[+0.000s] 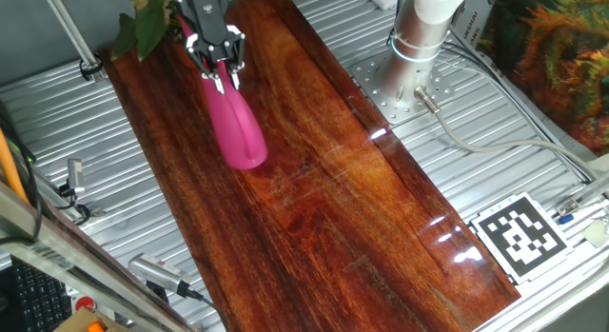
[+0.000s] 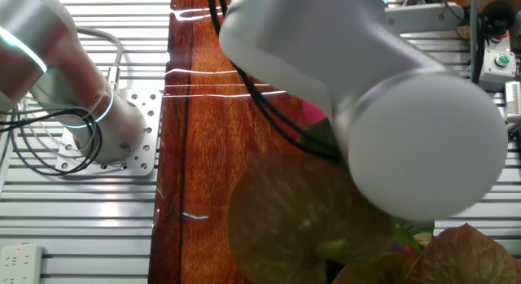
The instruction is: Water the plant
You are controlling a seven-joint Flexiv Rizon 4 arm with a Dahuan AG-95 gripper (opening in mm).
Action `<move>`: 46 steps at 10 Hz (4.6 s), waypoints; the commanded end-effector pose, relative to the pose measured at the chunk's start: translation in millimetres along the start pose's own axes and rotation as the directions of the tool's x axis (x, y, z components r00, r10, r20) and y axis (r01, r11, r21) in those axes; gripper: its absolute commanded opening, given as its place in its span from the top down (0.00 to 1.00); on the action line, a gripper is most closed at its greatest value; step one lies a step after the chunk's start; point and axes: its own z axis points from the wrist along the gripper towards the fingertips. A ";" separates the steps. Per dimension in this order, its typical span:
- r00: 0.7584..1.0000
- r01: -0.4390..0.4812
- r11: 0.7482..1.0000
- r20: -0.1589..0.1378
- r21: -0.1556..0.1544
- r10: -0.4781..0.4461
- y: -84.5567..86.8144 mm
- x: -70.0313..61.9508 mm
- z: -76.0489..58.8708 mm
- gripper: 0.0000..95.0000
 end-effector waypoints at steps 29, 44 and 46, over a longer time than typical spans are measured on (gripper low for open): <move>0.979 0.035 0.999 0.199 0.025 -0.040 -1.0 -0.7 -25.6 1.00; 0.964 0.047 0.998 0.260 0.039 -0.055 -1.9 2.6 -15.2 1.00; 0.961 0.045 0.998 0.271 0.042 -0.054 -2.1 3.3 -12.6 1.00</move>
